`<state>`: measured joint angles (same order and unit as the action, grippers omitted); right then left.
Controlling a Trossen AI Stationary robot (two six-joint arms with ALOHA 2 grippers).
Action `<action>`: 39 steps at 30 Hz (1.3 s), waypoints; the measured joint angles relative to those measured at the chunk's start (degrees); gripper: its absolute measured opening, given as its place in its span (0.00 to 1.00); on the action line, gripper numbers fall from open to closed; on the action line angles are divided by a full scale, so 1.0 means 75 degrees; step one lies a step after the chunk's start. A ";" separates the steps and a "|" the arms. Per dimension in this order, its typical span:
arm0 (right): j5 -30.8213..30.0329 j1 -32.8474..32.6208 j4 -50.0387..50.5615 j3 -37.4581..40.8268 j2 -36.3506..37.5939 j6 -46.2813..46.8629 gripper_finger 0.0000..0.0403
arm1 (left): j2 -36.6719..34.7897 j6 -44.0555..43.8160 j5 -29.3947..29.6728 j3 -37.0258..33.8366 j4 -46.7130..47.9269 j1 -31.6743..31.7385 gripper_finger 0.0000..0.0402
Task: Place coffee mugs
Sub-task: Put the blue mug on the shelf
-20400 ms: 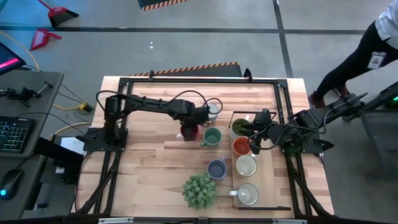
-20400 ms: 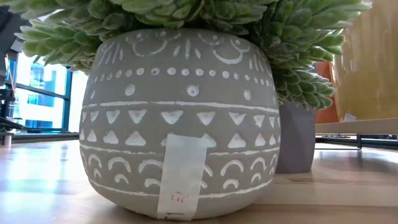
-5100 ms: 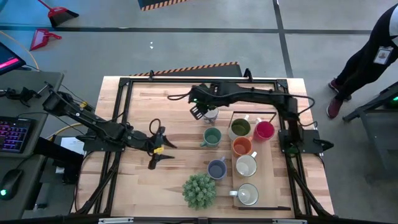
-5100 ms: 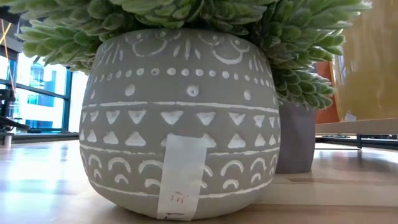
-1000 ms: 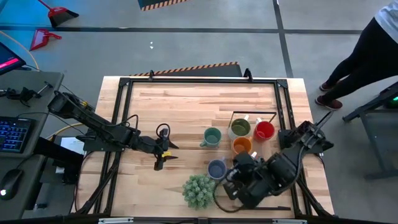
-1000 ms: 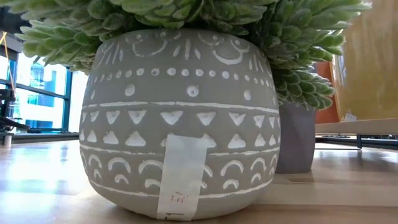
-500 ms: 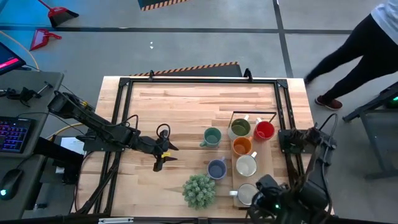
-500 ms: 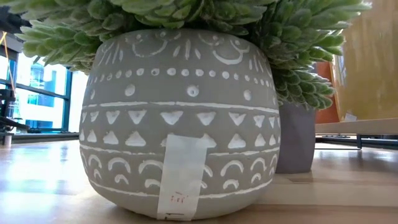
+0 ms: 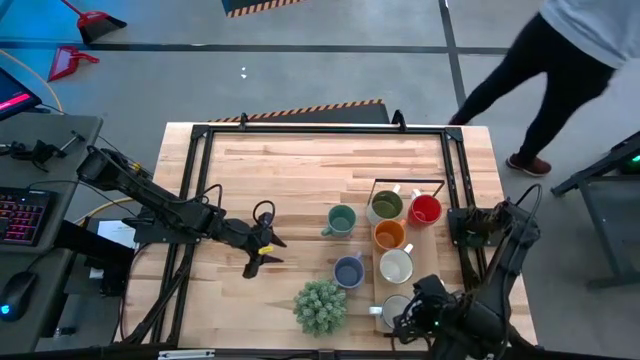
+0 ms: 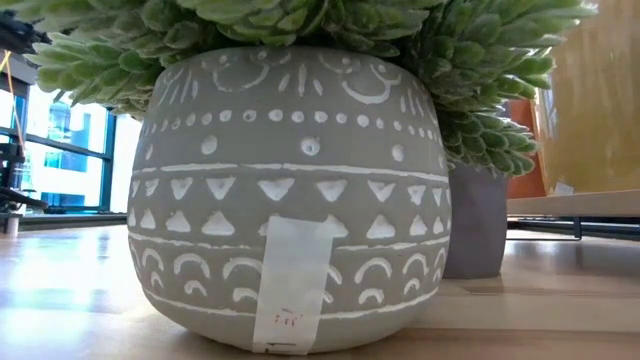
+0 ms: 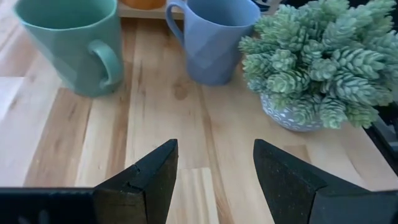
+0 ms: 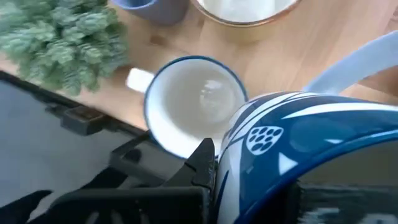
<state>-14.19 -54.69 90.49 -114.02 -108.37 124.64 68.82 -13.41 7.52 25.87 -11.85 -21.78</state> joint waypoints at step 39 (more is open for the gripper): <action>0.0953 0.0157 -0.0747 0.3102 0.1381 0.0524 0.02 | 0.0000 0.0052 -0.0391 -0.0001 0.0058 0.0000 0.49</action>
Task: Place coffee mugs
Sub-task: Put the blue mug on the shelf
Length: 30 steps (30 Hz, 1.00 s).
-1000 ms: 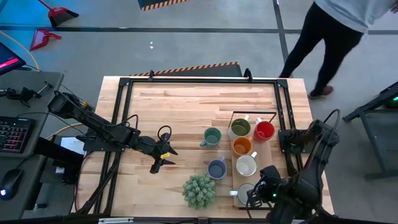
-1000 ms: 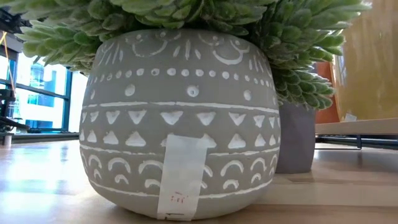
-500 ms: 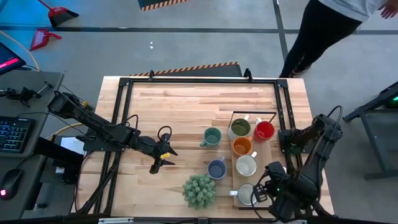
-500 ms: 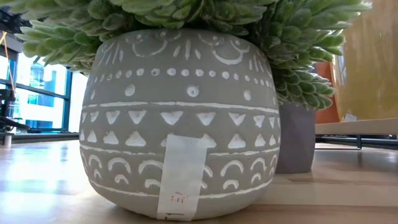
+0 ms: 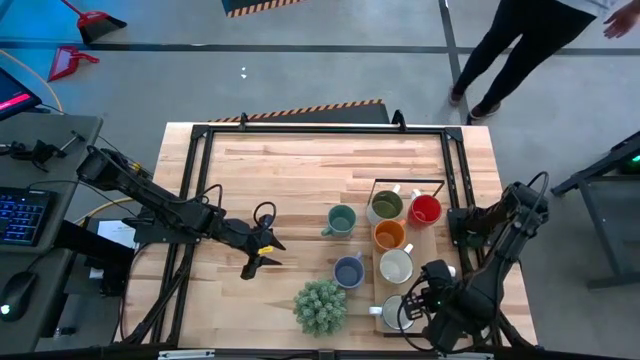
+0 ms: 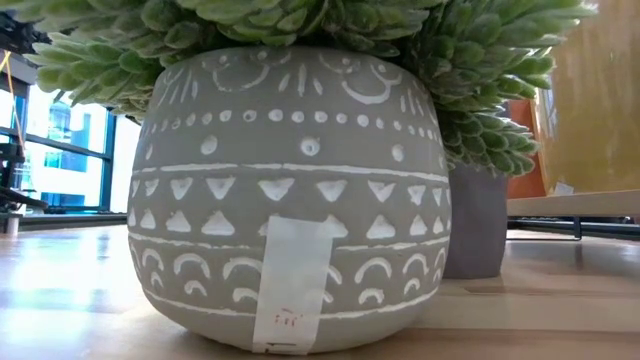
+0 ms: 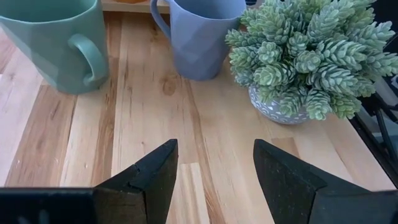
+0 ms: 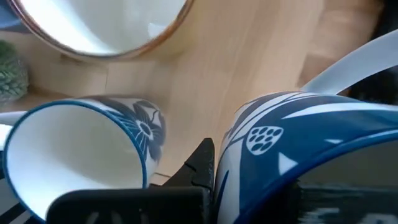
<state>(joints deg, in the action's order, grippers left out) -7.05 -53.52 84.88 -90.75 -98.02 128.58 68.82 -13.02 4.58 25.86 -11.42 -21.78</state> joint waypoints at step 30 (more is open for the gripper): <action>0.0503 -0.0170 -0.2816 0.1476 -0.0033 0.0326 0.02 | 0.0003 -0.0052 -0.0140 0.0001 -0.0006 0.0000 0.49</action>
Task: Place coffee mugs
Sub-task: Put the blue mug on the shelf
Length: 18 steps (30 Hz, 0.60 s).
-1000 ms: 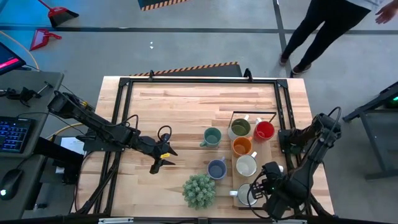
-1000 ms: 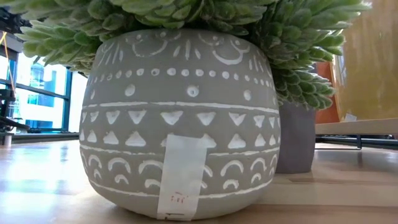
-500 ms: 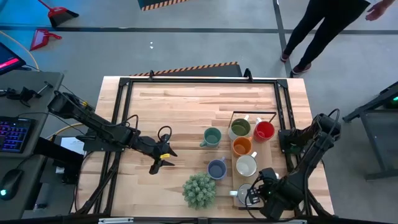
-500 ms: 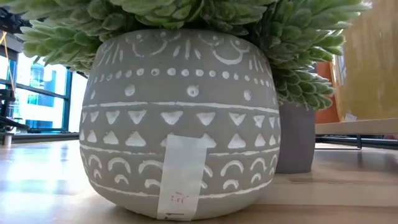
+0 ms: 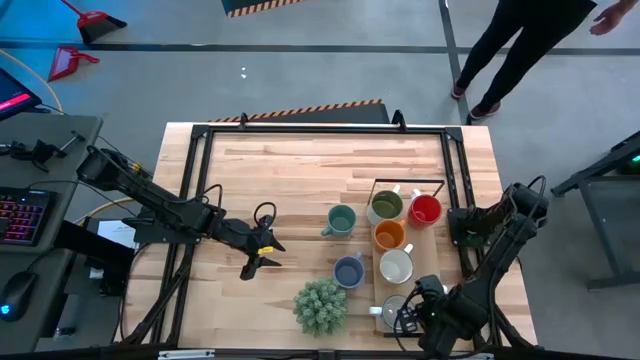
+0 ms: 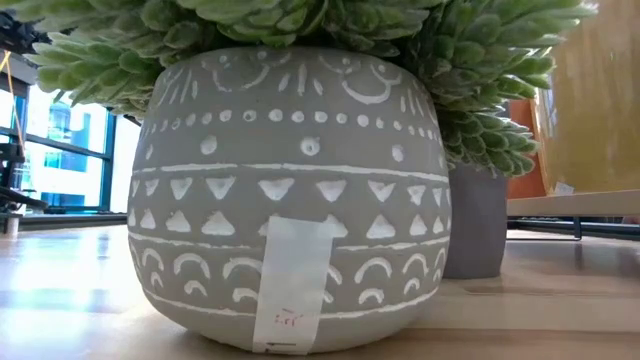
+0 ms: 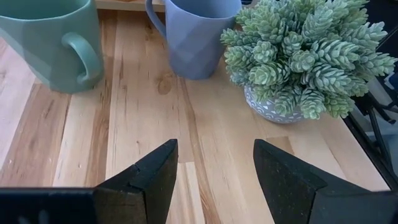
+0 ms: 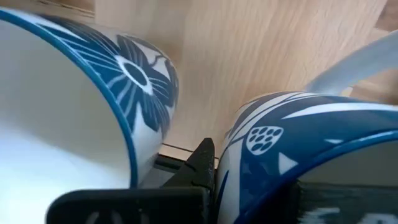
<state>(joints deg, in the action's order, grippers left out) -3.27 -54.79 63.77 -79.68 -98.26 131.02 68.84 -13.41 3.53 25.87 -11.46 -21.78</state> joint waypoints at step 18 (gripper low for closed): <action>-0.0165 0.0013 -0.0219 -0.0047 -0.0428 0.0065 0.02 | 0.0000 0.0003 0.0000 -0.0001 -0.0003 0.0000 0.49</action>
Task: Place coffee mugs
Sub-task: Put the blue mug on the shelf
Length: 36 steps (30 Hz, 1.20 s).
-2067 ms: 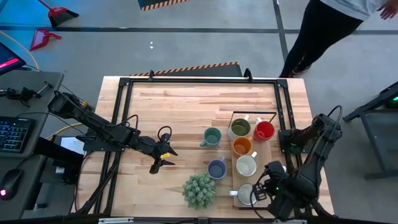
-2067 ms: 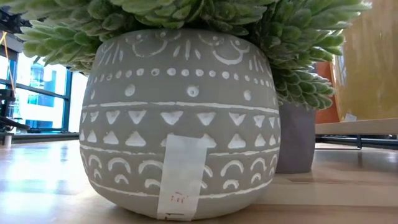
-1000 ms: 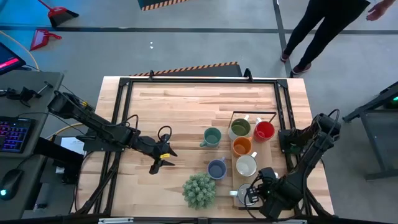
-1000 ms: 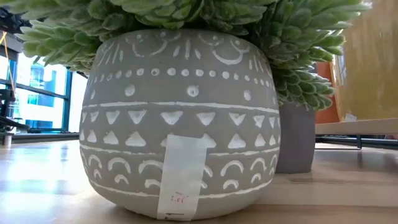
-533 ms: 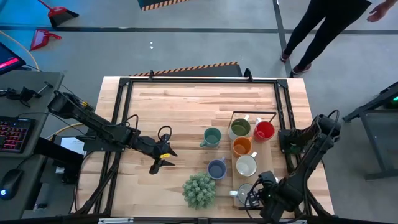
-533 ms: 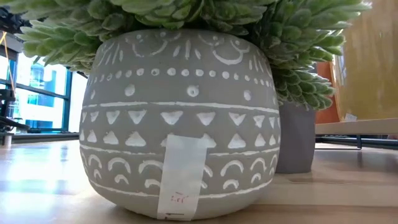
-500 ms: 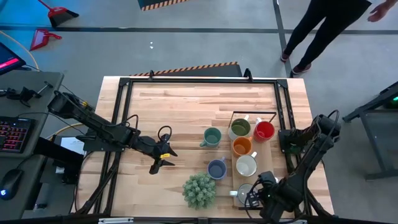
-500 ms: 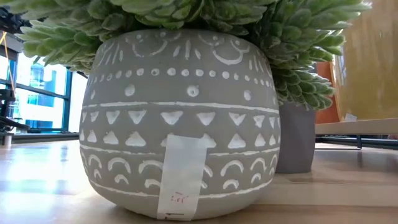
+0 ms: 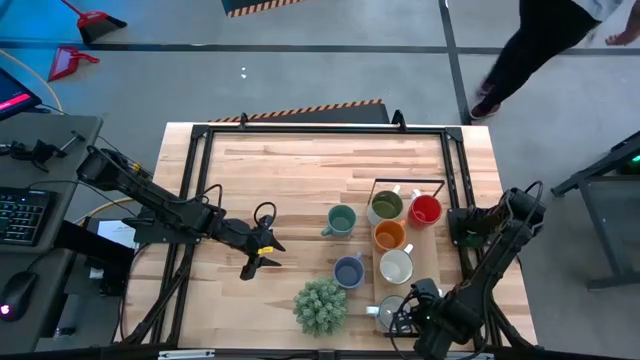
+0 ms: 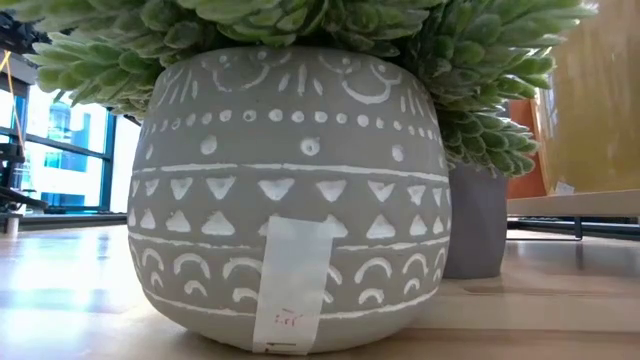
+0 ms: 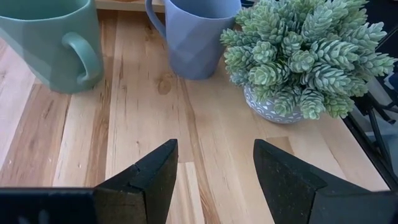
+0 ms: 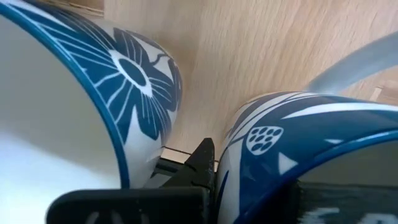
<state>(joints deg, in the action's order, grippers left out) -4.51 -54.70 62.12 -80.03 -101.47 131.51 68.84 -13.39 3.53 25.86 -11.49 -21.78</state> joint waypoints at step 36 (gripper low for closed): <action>-0.0026 0.0096 0.0441 0.0052 -0.0052 0.0029 0.19 | 0.0000 -0.0003 -0.0071 0.0001 -0.0050 0.0003 0.49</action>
<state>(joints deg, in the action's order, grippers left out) -4.71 -53.98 65.43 -79.64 -101.86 131.73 68.84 -13.41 2.99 25.87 -11.86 -21.76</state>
